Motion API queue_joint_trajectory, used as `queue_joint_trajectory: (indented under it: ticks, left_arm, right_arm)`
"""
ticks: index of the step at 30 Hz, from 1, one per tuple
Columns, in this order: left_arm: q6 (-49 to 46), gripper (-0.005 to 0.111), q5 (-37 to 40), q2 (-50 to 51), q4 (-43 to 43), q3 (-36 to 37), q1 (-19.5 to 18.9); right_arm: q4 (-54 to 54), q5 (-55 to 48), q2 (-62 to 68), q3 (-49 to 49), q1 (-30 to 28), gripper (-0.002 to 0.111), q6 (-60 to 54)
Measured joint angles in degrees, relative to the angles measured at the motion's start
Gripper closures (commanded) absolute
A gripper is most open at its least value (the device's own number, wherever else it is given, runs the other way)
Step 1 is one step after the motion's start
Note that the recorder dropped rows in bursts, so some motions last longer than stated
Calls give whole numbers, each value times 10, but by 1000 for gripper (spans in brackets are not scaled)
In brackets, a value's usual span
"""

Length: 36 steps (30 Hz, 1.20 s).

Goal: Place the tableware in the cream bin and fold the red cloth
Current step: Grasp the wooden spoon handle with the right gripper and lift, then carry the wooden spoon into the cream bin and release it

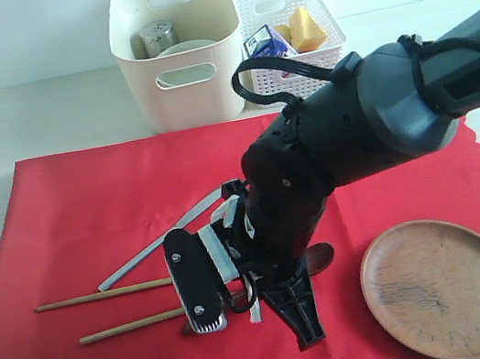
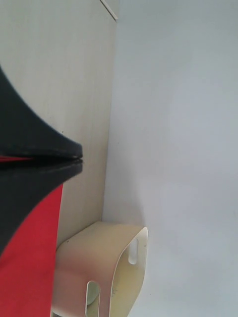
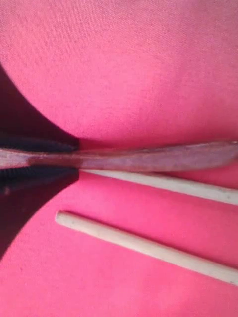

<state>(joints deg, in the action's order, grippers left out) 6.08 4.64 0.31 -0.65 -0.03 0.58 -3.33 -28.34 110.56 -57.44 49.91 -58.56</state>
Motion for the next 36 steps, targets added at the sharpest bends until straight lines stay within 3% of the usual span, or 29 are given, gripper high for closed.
queue_joint_trajectory:
  ticks: [17, 24, 28, 31, 36]
  left_arm:
    - [0, 104, 0, 0, 0, 0, 0]
    - [0, 104, 0, 0, 0, 0, 0]
    - [0, 104, 0, 0, 0, 0, 0]
    - [0, 104, 0, 0, 0, 0, 0]
    - [0, 104, 0, 0, 0, 0, 0]
  right_arm:
    - [4, 32, -84, 0, 0, 108, 0]
    - [4, 179, -102, 0, 0, 108, 0]
    - [-7, 344, -103, 0, -20, 108, 10]
    - [-79, 466, -103, -5, -58, 108, 39]
    - [-114, 509, -103, -52, -90, 108, 55]
